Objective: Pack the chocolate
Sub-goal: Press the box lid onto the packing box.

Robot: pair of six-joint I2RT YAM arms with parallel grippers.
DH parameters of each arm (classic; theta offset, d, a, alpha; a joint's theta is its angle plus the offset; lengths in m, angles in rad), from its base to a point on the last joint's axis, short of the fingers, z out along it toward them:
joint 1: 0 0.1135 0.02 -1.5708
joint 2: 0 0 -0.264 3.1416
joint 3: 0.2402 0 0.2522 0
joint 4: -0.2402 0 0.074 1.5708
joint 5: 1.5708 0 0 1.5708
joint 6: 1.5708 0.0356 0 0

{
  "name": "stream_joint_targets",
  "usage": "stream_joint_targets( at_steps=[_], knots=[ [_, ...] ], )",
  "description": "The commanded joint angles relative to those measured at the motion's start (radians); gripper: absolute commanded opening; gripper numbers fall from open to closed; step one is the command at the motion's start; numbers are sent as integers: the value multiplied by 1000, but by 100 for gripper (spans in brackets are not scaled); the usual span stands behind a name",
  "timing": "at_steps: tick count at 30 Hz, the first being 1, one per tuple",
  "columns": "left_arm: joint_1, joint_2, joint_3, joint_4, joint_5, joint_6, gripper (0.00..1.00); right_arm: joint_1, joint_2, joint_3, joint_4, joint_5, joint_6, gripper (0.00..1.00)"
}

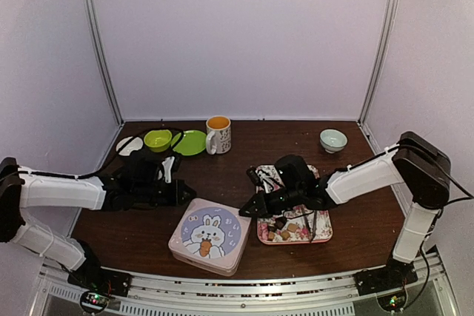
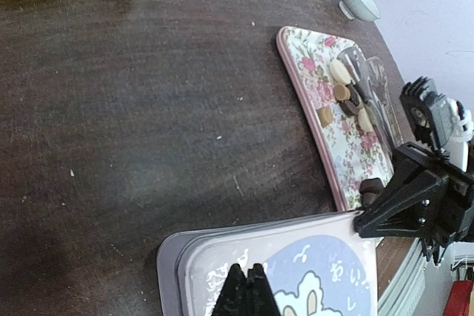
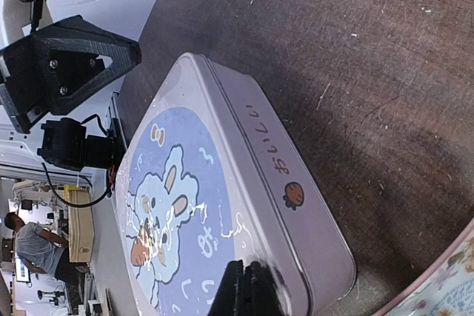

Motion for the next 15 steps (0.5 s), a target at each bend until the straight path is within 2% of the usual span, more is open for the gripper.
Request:
stream_joint_targets(
  at_steps=[1,8,11,15],
  knots=[
    [1,-57,31,-120,27,25,0,1,0,-13,-75,49,-17,0],
    [-27,-274,6,-363,135,17,0,118,-180,-31,-138,16,-120,0],
    [-46,-356,-61,-336,210,-35,0,181,-197,-34,-150,-26,-158,0],
    [-90,-419,-129,-304,242,-88,0,256,-163,-18,-178,-35,-191,0]
  ],
)
